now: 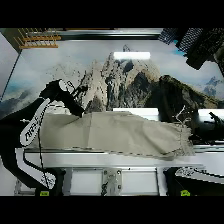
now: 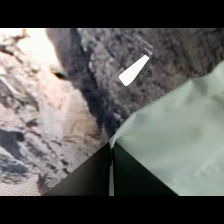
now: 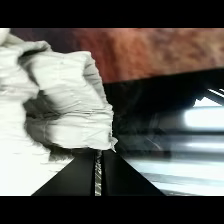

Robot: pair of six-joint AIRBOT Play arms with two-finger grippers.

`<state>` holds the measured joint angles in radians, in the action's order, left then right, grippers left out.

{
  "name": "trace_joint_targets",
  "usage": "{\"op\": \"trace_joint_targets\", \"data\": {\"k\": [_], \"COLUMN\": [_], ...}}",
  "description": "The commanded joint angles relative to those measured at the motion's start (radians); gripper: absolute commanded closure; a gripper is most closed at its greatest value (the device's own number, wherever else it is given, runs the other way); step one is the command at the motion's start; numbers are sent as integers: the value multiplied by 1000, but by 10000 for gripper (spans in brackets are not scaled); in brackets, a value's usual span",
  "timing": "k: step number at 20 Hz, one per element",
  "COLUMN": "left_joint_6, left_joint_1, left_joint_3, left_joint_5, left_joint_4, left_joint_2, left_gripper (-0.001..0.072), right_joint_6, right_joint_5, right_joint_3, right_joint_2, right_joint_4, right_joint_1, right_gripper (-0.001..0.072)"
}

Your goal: Fold the clothes and pants, and hang the long-sleeved shirts on hangers.

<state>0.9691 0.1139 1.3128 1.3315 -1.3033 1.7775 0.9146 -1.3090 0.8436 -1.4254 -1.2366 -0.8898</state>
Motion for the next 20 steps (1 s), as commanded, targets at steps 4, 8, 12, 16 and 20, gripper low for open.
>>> {"op": "trace_joint_targets", "data": {"k": [4, 8, 12, 16, 20], "left_joint_6": [38, 41, 72, 195, 280], "left_joint_1": [3, 3, 4, -2, -18], "left_joint_3": [135, 254, 345, 399, 461], "left_joint_5": [-2, -38, -13, -8, 68], "left_joint_4": [-43, -63, -56, -60, -57], "left_joint_2": [-1, 4, 53, 62, 38], "left_gripper": [704, 703, 703, 102, 104], "right_joint_6": [40, 58, 60, 81, 56], "right_joint_5": [48, 61, 93, 92, 9], "right_joint_3": [69, 162, 182, 222, 294], "right_joint_2": [3, 3, 3, 3, 3], "right_joint_4": [11, 11, 11, 4, 3], "right_joint_1": [47, 115, 181, 185, 142], "right_gripper": [694, 694, 690, 59, 56]}}
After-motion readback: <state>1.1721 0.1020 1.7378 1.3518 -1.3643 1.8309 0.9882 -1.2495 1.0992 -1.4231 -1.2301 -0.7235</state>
